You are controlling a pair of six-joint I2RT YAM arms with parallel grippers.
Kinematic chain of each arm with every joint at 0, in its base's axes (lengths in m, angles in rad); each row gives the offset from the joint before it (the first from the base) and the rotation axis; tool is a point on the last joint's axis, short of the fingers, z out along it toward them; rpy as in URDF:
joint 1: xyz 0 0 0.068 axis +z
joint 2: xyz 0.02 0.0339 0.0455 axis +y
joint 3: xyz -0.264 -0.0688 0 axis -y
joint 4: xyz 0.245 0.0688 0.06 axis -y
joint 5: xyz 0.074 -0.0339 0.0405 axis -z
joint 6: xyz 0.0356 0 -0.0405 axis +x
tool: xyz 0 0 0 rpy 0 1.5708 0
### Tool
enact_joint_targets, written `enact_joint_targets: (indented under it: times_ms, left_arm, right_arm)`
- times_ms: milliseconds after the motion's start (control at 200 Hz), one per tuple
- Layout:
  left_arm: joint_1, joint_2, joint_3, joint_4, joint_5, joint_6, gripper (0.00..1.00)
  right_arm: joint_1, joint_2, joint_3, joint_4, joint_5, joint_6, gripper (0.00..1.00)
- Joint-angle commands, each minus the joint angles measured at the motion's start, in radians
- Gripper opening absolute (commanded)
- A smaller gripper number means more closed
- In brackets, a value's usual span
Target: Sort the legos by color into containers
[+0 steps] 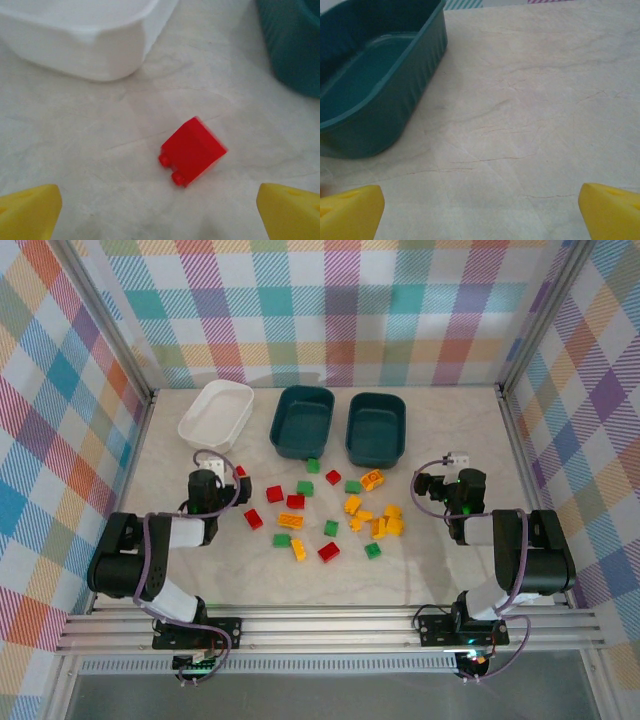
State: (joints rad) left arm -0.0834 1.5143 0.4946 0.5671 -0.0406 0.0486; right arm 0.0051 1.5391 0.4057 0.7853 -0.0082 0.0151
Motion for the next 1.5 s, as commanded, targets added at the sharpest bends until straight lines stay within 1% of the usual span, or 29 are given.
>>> enact_joint_targets:
  times_ms: [0, 60, 190, 260, 310, 340, 385, 400, 440, 455, 475, 500, 550, 635, 680, 780, 850, 975, 1105, 1140, 1190, 1265, 1335, 1425, 1495]
  left_arm:
    - [-0.012, -0.188, 0.160, -0.300, 0.063, 0.034, 1.00]
    - [-0.013, -0.305, 0.188, -0.365, 0.093, -0.015, 1.00]
    - [-0.016, -0.537, 0.289, -0.575, 0.124, -0.140, 1.00]
    - [-0.015, -0.631, 0.331, -0.684, 0.129, -0.186, 1.00]
    - [-0.015, -0.694, 0.339, -0.749, 0.114, -0.243, 1.00]
    - [-0.015, -0.727, 0.332, -0.781, 0.084, -0.308, 1.00]
    - [-0.015, -0.768, 0.304, -0.843, 0.015, -0.452, 1.00]
    - [-0.015, -0.783, 0.295, -0.892, -0.014, -0.507, 1.00]
    - [-0.015, -0.813, 0.267, -1.008, -0.111, -0.660, 1.00]
    - [-0.015, -0.822, 0.257, -1.043, -0.140, -0.704, 1.00]
    - [-0.012, -0.833, 0.239, -1.073, -0.163, -0.737, 1.00]
    - [-0.011, -0.854, 0.208, -1.071, -0.148, -0.738, 1.00]
    - [-0.009, -0.892, 0.149, -1.035, -0.095, -0.718, 1.00]
    - [-0.009, -0.943, 0.076, -1.009, -0.086, -0.783, 1.00]
    - [-0.009, -0.959, 0.054, -1.000, -0.077, -0.802, 1.00]
    - [-0.009, -0.962, 0.029, -1.024, -0.075, -0.881, 1.00]
    - [-0.009, -0.946, 0.013, -1.030, -0.027, -0.895, 1.00]
    - [-0.009, -0.909, -0.022, -1.009, 0.100, -0.912, 1.00]
    - [-0.011, -0.878, -0.045, -0.999, 0.154, -0.926, 0.99]
    - [-0.011, -0.875, -0.051, -0.988, 0.157, -0.927, 0.99]
    - [-0.011, -0.870, -0.058, -0.970, 0.159, -0.927, 0.99]
    - [-0.011, -0.867, -0.066, -0.937, 0.150, -0.925, 0.99]
    - [-0.010, -0.861, -0.072, -0.911, 0.140, -0.927, 0.99]
    - [-0.012, -0.847, -0.073, -0.887, 0.143, -0.925, 1.00]
    - [-0.010, -0.835, -0.070, -0.884, 0.155, -0.921, 1.00]
  right_arm:
    - [0.037, -0.144, 0.079, -0.204, 0.093, -0.010, 1.00]
    - [0.057, -0.250, 0.145, -0.389, 0.154, 0.049, 1.00]
    - [0.092, -0.462, 0.347, -0.814, 0.170, 0.206, 1.00]
    - [0.093, -0.553, 0.417, -0.986, 0.196, 0.375, 1.00]
    - [0.093, -0.613, 0.416, -1.054, 0.237, 0.486, 1.00]
    - [0.093, -0.649, 0.394, -1.088, 0.271, 0.561, 1.00]
    - [0.087, -0.706, 0.346, -1.142, 0.324, 0.705, 1.00]
    - [0.084, -0.730, 0.327, -1.134, 0.301, 0.703, 1.00]
    - [0.082, -0.785, 0.270, -1.060, 0.209, 0.631, 1.00]
    - [0.082, -0.799, 0.256, -1.043, 0.174, 0.621, 0.98]
    - [0.082, -0.813, 0.243, -1.042, 0.144, 0.619, 0.94]
    - [0.082, -0.816, 0.245, -1.062, 0.121, 0.621, 0.91]
    - [0.082, -0.787, 0.273, -1.147, 0.083, 0.608, 0.87]
    - [0.085, -0.693, 0.350, -1.288, 0.018, 0.540, 0.82]
    - [0.089, -0.656, 0.368, -1.330, 0.001, 0.521, 0.79]
    - [0.125, -0.624, 0.343, -1.320, -0.035, 0.518, 0.76]
    - [0.180, -0.598, 0.321, -1.279, -0.038, 0.518, 0.76]
    - [0.285, -0.450, 0.354, -1.235, 0.017, 0.490, 0.84]
    - [0.367, -0.279, 0.432, -1.174, 0.051, 0.514, 0.91]
    - [0.383, -0.243, 0.448, -1.149, 0.055, 0.548, 0.95]
    - [0.407, -0.202, 0.464, -1.112, 0.065, 0.599, 0.96]
    - [0.460, -0.143, 0.491, -1.073, 0.167, 0.677, 0.97]
    - [0.488, -0.082, 0.531, -1.046, 0.201, 0.728, 0.97]
    - [0.520, 0.019, 0.626, -1.106, 0.293, 0.789, 0.97]
    - [0.530, 0.083, 0.685, -1.152, 0.341, 0.839, 0.96]
